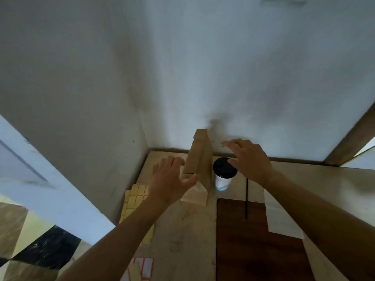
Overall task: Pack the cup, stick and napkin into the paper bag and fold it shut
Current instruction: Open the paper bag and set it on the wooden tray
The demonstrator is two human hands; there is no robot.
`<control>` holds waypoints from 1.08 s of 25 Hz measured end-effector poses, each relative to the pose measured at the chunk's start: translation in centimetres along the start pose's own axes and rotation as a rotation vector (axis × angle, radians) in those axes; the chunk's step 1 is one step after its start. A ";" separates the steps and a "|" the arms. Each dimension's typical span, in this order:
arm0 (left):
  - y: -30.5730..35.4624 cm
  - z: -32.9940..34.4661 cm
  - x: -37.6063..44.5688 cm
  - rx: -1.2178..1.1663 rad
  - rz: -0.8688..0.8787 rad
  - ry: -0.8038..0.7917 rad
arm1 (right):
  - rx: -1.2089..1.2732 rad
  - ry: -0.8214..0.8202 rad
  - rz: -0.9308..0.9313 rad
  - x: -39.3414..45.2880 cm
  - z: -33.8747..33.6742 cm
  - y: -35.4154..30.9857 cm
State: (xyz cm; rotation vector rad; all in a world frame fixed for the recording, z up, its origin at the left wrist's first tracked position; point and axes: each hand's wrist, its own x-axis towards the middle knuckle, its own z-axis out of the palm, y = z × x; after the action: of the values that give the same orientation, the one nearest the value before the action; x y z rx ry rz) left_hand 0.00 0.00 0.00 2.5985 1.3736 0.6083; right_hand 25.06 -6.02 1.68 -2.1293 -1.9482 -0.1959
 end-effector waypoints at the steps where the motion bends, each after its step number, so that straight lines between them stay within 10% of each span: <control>1: -0.1 0.6 0.7 0.003 -0.007 -0.034 | -0.022 -0.024 -0.031 1.7 0.6 0.4; 12: -1.4 5.2 2.9 0.004 -0.044 -0.119 | -0.001 -0.237 -0.134 13.2 6.9 1.1; 27: -3.4 -2.1 -2.3 -0.071 -0.053 0.072 | 0.119 0.000 -0.170 10.1 2.3 -2.3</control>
State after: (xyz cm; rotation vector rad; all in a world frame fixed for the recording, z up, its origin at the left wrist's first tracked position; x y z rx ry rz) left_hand -4.64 -0.04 0.19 2.4996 1.4101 0.7351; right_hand 23.58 4.49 2.38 -1.8910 -2.0859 -0.1079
